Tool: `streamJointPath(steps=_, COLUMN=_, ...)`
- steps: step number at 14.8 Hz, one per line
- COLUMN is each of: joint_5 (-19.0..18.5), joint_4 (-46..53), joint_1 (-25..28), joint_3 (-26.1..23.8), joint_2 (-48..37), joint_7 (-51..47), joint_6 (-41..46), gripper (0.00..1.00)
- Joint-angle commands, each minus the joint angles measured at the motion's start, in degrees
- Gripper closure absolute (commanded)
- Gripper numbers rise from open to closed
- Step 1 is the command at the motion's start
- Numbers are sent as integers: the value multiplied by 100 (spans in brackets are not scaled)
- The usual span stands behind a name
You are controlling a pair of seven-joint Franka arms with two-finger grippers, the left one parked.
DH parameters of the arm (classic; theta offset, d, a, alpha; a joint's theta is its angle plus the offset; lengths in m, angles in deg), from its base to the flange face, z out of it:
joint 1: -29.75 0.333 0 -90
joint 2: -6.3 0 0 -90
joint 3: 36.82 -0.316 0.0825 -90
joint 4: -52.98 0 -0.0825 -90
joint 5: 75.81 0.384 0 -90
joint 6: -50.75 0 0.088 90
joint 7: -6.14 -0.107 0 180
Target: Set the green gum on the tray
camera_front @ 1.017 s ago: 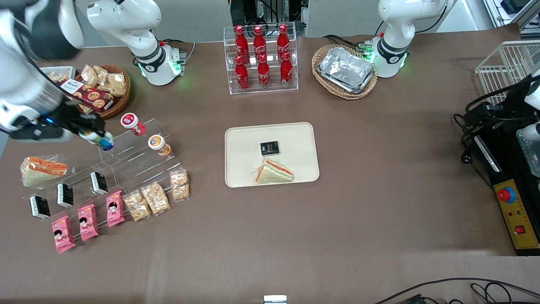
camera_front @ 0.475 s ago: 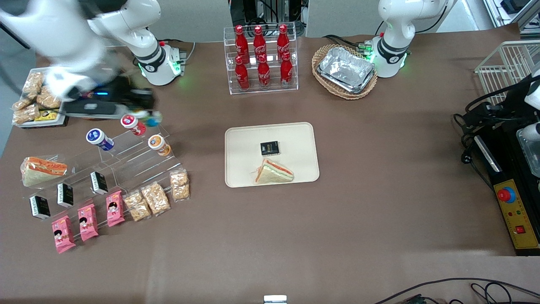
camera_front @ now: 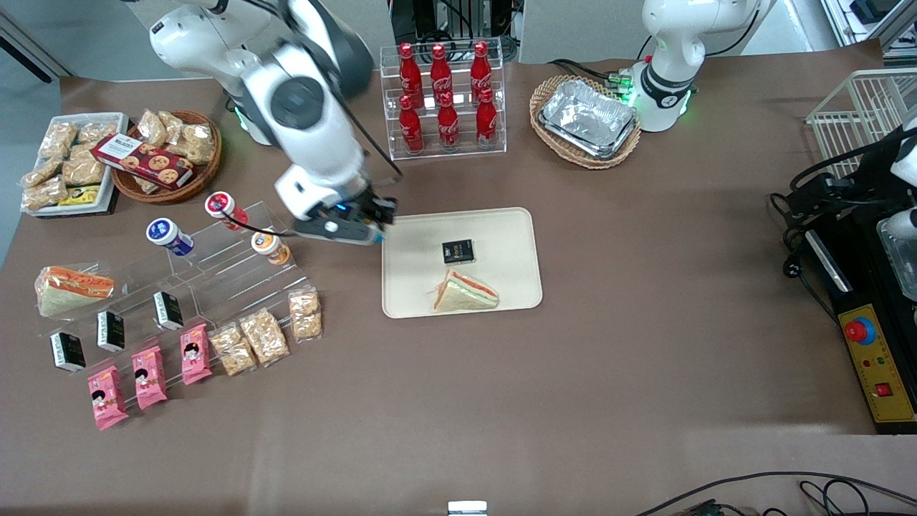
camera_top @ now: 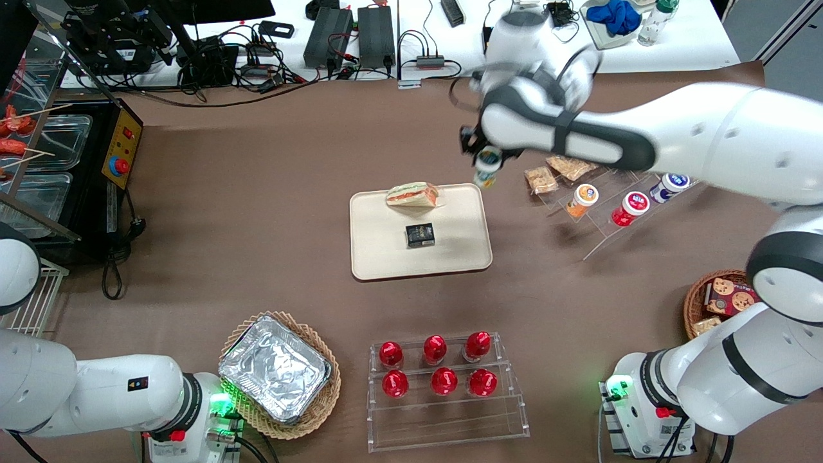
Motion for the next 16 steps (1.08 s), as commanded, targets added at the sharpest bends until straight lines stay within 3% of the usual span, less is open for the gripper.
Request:
streamJointPath(steps=1, joint_5=-13, joint_4=-1159, joint_1=331, joint_3=82, joint_2=90, joint_7=-337, joint_6=-1388, gripper=49)
streamJointPath(steps=4, joint_5=-13, joint_4=-1565, joint_1=533, joint_3=82, joint_2=424, joint_7=-460, joint_6=-2170, gripper=49)
streamJointPath(steps=13, joint_5=-13, joint_4=-1864, joint_1=744, joint_3=82, joint_2=1172, joint_7=-583, joint_6=-3280, gripper=47)
streamJointPath(steps=14, joint_5=-13, joint_4=-1864, joint_1=744, joint_3=82, joint_2=1216, joint_7=-592, joint_6=-3315, gripper=38)
streamJointPath(steps=15, joint_5=-13, joint_4=-1864, joint_1=744, joint_3=82, joint_2=1234, joint_7=-592, joint_6=-3315, gripper=37)
streamJointPath(steps=16, joint_5=-4, joint_4=-1856, joint_1=744, joint_3=82, joint_2=1234, joint_7=-592, joint_6=-3315, gripper=20)
